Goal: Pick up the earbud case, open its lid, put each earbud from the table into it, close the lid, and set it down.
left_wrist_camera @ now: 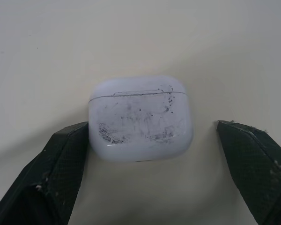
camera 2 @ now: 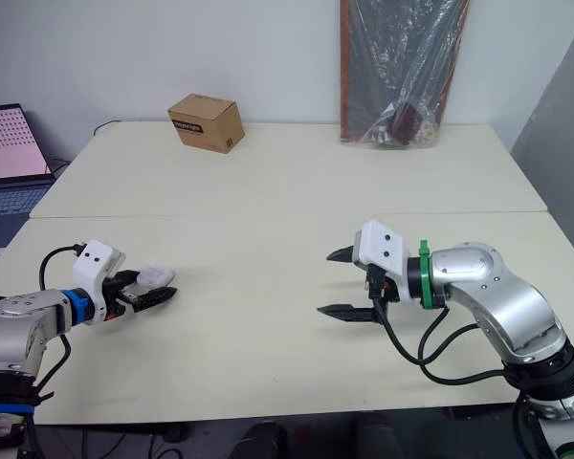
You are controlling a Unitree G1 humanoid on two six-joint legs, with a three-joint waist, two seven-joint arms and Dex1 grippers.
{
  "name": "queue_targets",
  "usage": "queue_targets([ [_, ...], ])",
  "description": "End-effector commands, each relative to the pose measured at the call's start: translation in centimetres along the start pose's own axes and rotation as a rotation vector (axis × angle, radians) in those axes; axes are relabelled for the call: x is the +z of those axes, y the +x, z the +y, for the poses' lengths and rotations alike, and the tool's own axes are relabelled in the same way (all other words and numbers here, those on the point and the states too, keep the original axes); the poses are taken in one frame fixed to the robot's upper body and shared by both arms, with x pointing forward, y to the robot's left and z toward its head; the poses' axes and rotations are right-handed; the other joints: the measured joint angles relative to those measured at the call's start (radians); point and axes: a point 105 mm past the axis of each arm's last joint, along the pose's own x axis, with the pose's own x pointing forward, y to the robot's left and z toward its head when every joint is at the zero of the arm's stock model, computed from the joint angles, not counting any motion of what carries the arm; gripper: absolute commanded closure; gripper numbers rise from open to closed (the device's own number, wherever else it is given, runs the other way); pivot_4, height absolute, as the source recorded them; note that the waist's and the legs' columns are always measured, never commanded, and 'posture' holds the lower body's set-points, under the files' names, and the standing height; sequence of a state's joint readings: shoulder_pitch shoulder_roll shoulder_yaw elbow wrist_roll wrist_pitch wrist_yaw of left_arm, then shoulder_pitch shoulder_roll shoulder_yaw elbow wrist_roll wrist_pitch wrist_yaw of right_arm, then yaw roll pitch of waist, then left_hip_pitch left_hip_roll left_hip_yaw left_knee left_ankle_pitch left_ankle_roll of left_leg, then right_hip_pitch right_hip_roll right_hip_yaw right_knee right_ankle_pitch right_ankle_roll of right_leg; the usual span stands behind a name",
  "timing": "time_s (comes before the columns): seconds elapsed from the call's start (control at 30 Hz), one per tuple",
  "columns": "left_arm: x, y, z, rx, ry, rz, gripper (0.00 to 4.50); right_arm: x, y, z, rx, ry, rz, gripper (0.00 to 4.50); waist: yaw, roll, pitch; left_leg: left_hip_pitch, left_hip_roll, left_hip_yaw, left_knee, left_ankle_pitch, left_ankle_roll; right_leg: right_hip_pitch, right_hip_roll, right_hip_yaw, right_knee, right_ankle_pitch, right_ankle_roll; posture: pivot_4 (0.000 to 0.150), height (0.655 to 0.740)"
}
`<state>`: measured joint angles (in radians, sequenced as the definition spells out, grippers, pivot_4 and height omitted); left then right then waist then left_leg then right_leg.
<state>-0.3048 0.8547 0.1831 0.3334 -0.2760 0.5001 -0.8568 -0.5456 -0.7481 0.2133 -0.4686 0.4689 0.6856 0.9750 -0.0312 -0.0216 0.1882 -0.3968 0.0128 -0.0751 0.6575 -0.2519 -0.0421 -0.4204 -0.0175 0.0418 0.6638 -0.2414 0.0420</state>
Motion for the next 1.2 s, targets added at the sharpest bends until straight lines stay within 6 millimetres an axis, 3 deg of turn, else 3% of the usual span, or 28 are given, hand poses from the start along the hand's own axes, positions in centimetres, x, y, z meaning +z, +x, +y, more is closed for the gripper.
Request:
queue_targets([
  [0.03, -0.3, 0.0, 0.4, 0.030, -0.004, 0.016, 0.00, 1.3, -0.2, -0.3, -0.010, -0.060, -0.033, 0.03, 0.000, 0.000, 0.000, 0.000, 0.000, 0.000, 0.000, 0.000, 0.000, 0.000, 0.000, 0.000, 0.000, 0.000, 0.000, 0.150, 0.7400],
  [0.5, -0.3, 0.5, 0.9, 0.080, -0.075, 0.004, 0.00, 1.7, 0.0, -0.5, -0.015, -0.075, -0.049, 0.03, 0.000, 0.000, 0.000, 0.001, 0.000, 0.000, 0.001, 0.000, 0.000, 0.000, 0.000, 0.000, 0.001, 0.000, -0.001, 0.150, 0.7400],
  [0.6, -0.3, 0.7, 0.7, 0.075, -0.078, 0.006, 0.56, 1.7, 0.0, -0.6, -0.017, -0.074, -0.049, 0.00, 0.000, 0.000, 0.000, 0.001, 0.000, 0.000, 0.001, 0.000, 0.000, 0.000, 0.000, 0.000, 0.001, 0.001, -0.001, 0.150, 0.7400],
  [0.73, -0.5, 0.9, 0.5, 0.067, -0.081, 0.014, 1.73, 1.6, -0.2, -0.6, -0.021, -0.072, -0.045, 0.00, 0.000, 0.000, 0.000, 0.000, 0.000, 0.000, 0.001, 0.000, 0.000, 0.000, 0.000, 0.000, 0.001, 0.001, -0.001, 0.150, 0.7400],
  [1.0, -1.1, 0.8, -0.5, 0.019, -0.041, 0.047, 1.73, 1.4, -0.2, -0.6, -0.022, -0.066, -0.040, 0.00, 0.000, 0.000, 0.000, 0.000, 0.000, 0.000, 0.001, 0.000, 0.000, 0.000, 0.000, 0.000, 0.001, 0.001, -0.001, 0.150, 0.7400],
  [1.1, 0.0, 0.8, -0.7, 0.015, 0.019, 0.003, 1.73, 1.6, -0.5, -0.8, -0.023, -0.052, -0.041, 0.00, 0.000, 0.000, 0.000, 0.000, 0.000, 0.000, 0.001, 0.000, 0.000, 0.000, -0.001, 0.000, 0.001, 0.001, -0.001, 0.150, 0.7400],
  [1.2, 2.7, 0.8, -1.9, -0.030, 0.114, -0.096, 1.73, 1.9, -1.0, -1.4, -0.030, -0.014, -0.048, 0.00, 0.001, 0.000, 0.000, 0.000, -0.001, 0.000, 0.001, 0.000, 0.000, 0.000, -0.001, 0.000, 0.001, 0.001, -0.001, 0.150, 0.7400],
])
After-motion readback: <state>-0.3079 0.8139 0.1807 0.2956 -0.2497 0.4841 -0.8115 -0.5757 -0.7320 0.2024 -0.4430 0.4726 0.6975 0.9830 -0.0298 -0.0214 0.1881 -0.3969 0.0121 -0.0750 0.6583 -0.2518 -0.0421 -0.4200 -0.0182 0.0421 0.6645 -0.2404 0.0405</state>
